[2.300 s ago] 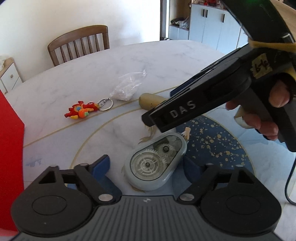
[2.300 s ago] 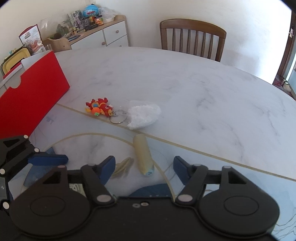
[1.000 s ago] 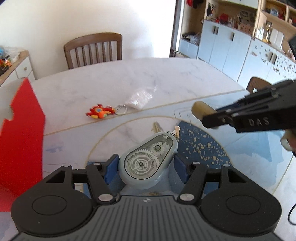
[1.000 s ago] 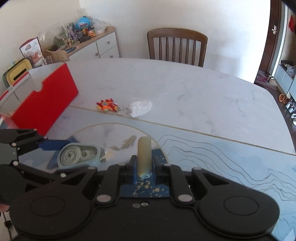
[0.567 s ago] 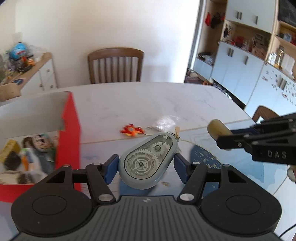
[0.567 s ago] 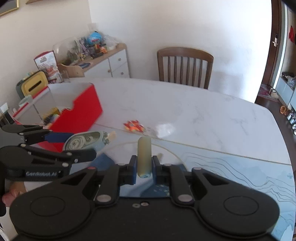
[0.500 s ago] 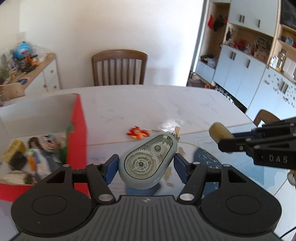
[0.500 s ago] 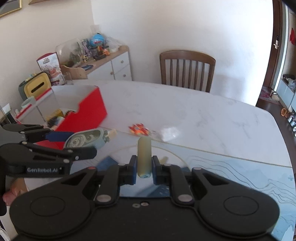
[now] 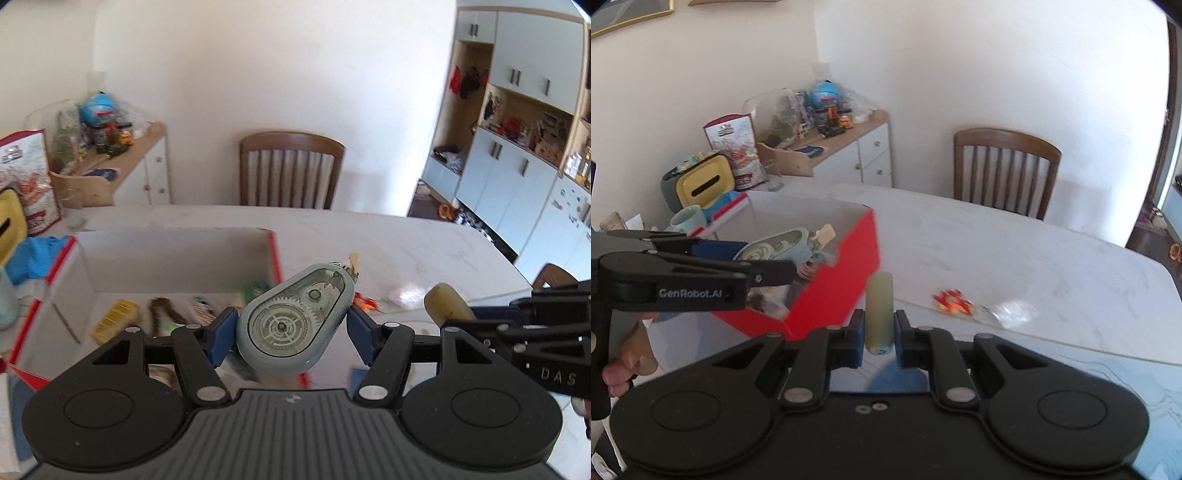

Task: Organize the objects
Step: 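Lift and carry the gear dispenser and yellow cylinder over the box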

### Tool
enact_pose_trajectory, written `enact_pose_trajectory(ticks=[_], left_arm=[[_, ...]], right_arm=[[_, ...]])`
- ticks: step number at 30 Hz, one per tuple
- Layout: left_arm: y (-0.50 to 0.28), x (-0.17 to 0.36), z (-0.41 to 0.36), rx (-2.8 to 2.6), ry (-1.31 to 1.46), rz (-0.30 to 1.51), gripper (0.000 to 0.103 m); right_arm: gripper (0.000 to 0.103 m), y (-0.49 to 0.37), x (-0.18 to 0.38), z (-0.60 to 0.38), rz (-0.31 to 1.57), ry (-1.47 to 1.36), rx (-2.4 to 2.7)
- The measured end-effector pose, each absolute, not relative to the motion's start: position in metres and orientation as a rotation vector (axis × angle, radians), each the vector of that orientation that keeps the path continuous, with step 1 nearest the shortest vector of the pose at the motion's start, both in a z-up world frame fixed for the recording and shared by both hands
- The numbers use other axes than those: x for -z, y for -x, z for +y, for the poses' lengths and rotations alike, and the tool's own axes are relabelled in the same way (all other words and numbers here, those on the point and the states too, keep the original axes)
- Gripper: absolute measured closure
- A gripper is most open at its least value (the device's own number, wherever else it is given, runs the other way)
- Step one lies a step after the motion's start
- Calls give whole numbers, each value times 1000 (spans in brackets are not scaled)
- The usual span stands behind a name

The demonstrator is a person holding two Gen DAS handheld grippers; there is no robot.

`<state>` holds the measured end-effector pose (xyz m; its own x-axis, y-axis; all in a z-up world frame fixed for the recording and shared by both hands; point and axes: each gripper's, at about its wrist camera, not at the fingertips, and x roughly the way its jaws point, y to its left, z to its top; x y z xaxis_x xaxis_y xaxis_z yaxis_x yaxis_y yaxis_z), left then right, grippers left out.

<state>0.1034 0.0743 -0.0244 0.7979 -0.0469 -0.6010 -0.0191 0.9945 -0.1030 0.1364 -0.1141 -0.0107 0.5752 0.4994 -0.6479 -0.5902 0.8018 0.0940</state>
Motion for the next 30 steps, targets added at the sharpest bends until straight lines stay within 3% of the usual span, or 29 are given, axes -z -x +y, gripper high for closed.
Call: enact_pose_trajectory(ticks=[16, 30], left_arm=[[-120, 14, 167, -88, 93, 628, 39], [-177, 49, 220, -117, 45, 727, 39]], right_arm=[[89, -148, 11, -3, 705, 203, -690], [89, -184, 45, 54, 784, 294, -631]])
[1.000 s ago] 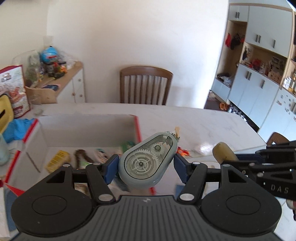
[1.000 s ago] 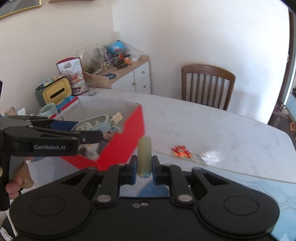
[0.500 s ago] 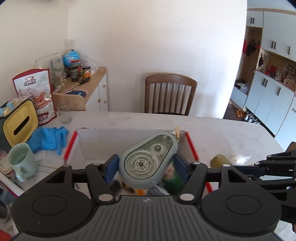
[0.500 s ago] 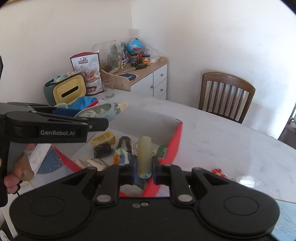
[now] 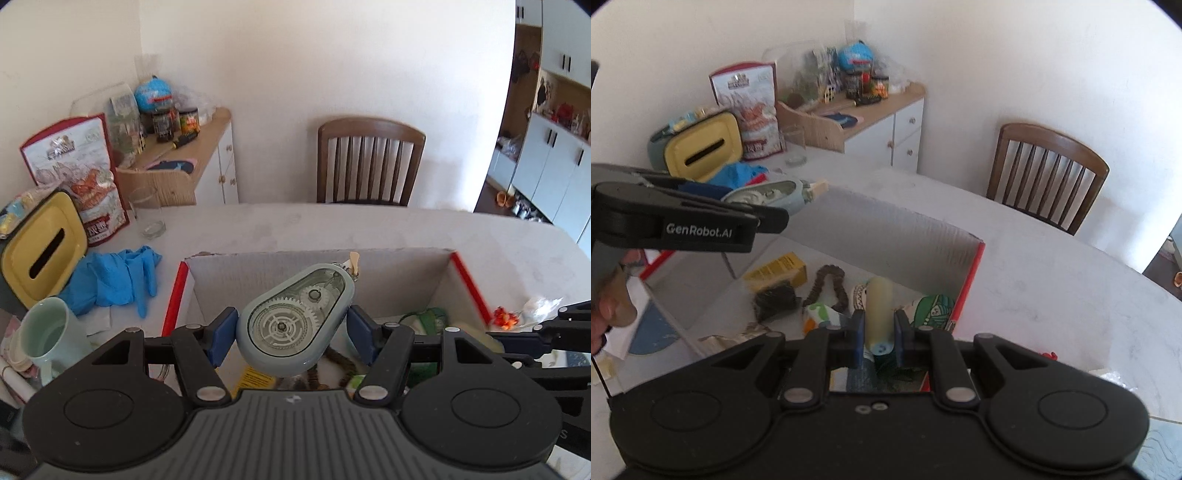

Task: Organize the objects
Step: 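Lift and carry the gear dispenser and yellow cylinder over the box, then lower into the box and open the left gripper while the right gripper opens too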

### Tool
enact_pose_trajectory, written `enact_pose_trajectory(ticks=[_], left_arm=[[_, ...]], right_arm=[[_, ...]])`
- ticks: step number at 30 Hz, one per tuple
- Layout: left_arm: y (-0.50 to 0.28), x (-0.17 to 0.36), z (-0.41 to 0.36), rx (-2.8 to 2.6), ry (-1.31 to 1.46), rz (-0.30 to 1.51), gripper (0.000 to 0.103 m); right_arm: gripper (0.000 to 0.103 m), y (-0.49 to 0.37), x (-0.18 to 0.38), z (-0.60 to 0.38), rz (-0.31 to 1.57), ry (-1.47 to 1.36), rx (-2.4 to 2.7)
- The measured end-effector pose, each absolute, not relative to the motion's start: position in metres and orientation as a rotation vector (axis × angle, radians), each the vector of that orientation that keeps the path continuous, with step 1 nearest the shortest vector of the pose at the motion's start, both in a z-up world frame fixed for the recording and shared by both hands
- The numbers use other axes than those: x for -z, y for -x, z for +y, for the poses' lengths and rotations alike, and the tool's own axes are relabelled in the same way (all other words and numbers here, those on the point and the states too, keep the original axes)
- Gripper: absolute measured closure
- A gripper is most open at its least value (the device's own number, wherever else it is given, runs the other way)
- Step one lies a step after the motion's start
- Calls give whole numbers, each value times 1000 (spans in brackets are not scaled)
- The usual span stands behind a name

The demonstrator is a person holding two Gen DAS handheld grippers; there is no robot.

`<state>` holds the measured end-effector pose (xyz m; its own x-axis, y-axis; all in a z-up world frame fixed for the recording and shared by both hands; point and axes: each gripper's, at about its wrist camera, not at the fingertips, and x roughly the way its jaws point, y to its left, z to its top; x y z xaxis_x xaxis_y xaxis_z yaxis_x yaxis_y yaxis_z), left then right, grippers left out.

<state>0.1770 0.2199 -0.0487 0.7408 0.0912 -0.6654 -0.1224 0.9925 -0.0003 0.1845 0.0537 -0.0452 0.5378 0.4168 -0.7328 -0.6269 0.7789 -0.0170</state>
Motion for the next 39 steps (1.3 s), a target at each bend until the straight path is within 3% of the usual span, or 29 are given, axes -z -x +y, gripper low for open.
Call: enact_pose_trajectory(ticks=[26, 35, 39], left_arm=[[-240, 115, 204, -7, -86, 1010, 40], [-233, 109, 204, -9, -60, 995, 40], [-227, 104, 204, -7, -44, 978, 40]], right_arm=[[88, -194, 84, 83, 864, 392, -634], [78, -196, 78, 75, 872, 336, -638], [69, -193, 73, 71, 870, 315, -641]])
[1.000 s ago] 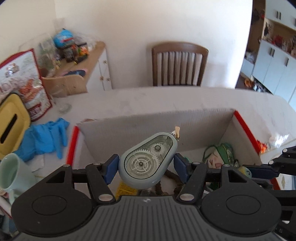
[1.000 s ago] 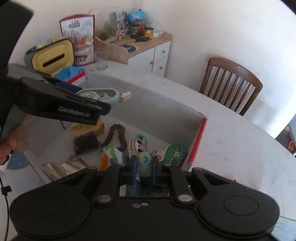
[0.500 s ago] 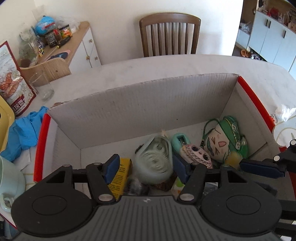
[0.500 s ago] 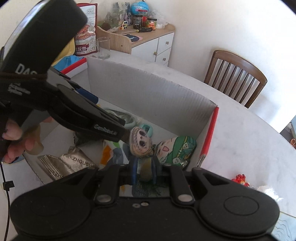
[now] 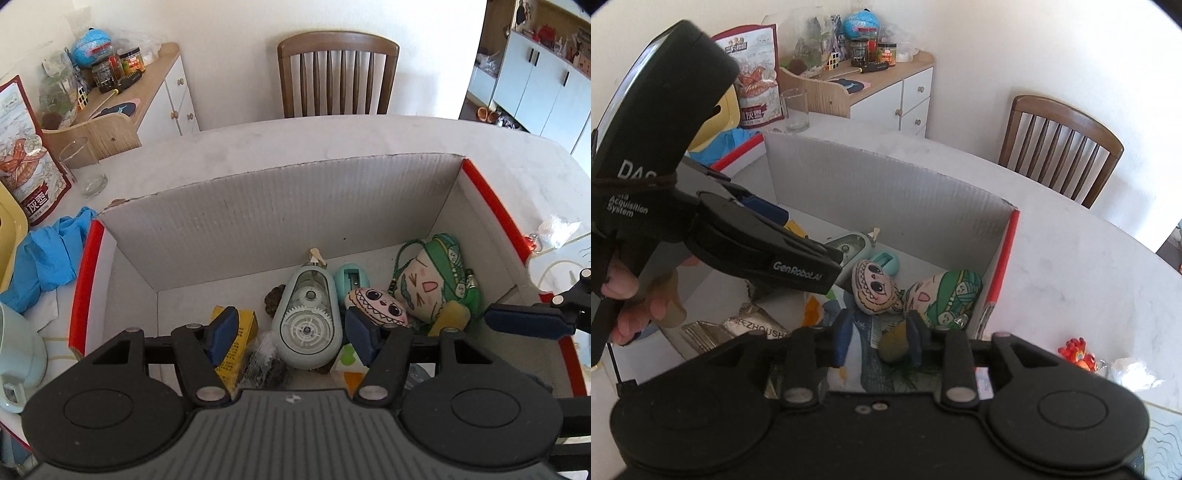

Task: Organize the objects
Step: 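Lower into the box and open the left gripper while the right gripper opens too, then move both open grippers back over the plush keychain and plastic bag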

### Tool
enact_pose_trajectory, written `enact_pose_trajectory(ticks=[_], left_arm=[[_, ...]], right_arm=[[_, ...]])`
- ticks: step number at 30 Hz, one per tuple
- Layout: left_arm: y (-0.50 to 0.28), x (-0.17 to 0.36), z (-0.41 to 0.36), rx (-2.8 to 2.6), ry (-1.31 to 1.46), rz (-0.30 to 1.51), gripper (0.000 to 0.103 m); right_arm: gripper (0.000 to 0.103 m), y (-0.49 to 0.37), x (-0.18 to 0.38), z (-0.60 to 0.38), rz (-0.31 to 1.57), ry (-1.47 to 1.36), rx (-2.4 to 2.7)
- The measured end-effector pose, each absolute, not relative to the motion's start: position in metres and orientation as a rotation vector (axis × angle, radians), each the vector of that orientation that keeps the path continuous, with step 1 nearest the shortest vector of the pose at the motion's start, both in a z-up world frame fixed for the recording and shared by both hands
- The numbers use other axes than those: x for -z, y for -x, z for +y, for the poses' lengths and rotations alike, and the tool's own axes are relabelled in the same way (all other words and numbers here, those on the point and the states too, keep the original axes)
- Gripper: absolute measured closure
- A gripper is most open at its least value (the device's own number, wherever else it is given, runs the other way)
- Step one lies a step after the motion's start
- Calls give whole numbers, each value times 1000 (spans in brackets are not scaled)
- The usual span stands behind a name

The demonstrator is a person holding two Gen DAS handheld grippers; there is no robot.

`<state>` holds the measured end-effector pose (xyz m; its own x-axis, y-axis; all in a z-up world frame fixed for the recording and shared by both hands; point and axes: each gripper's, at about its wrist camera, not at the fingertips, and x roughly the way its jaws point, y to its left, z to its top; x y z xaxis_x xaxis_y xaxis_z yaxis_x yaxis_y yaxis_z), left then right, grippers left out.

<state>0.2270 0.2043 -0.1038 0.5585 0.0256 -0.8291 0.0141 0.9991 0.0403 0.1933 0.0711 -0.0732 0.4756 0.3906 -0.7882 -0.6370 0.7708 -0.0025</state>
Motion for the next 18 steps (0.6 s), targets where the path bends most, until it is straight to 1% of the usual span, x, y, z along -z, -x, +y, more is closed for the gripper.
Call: enact_pose_trajectory(ticks=[4, 8, 12, 18], left_arm=[[-220, 98, 205, -6, -36, 959, 40], [-210, 89, 205, -11, -32, 929, 35], [-202, 79, 206, -12, -17, 909, 35], [-186, 65, 202, -13, -16, 878, 35]], right_arm=[[63, -188, 68, 66, 871, 302, -640], [58, -183, 58, 59, 856, 275, -645], [52, -176, 48, 51, 833, 250, -649], [51, -166, 33, 42, 798, 235, -652]])
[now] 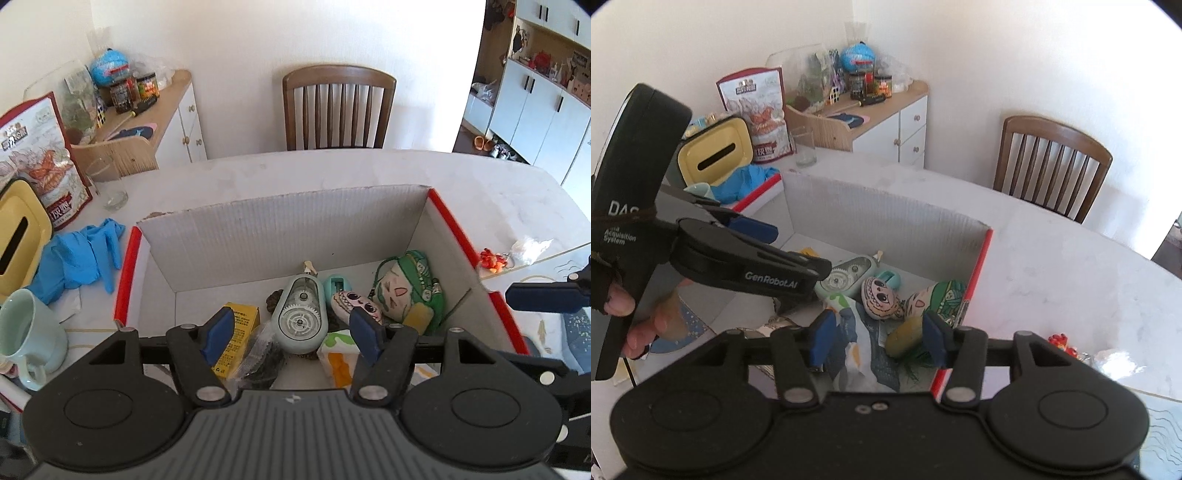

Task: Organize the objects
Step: 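Move both open grippers back over the plush keychain and plastic bag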

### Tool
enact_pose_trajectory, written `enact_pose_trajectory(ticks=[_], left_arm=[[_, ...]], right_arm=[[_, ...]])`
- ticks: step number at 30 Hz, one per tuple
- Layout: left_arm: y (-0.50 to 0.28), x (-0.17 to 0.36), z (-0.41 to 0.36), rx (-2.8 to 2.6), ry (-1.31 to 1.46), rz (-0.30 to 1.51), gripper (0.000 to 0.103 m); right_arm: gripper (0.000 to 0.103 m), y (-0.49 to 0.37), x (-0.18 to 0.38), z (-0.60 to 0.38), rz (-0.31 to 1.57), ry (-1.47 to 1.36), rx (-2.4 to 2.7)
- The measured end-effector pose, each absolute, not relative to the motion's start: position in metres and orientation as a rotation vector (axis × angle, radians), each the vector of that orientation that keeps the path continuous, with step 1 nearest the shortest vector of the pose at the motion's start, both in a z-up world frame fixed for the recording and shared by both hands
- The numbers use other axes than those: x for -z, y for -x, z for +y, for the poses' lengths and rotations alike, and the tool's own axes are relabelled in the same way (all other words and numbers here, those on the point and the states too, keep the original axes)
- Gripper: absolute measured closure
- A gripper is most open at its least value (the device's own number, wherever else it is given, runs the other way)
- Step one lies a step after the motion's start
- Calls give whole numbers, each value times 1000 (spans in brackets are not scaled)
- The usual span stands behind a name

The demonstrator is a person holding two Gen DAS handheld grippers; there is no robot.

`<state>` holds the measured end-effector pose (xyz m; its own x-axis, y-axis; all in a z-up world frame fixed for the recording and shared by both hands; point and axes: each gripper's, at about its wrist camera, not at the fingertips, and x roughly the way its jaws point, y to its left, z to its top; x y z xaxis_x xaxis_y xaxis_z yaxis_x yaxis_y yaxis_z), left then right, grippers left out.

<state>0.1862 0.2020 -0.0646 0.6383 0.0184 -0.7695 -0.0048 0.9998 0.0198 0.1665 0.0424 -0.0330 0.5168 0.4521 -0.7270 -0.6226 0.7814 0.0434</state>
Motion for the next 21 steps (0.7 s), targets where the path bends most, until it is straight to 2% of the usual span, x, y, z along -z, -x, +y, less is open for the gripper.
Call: enact_pose_trajectory(ticks=[2, 6, 10, 17, 21], left_arm=[[-180, 58, 200, -13, -16, 863, 34], [-167, 44, 195, -10, -25, 821, 26], [-156, 33, 190, -10, -39, 791, 21], [-137, 17, 184, -14, -34, 746, 18], [-127, 11, 180, -14, -22, 728, 17]], right_arm=[[50, -164, 28, 40, 788, 226, -649], [44, -158, 19, 34, 765, 201, -647], [42, -152, 11, 29, 749, 179, -661], [40, -140, -2, 17, 720, 149, -678], [31, -133, -9, 7, 703, 123, -677]])
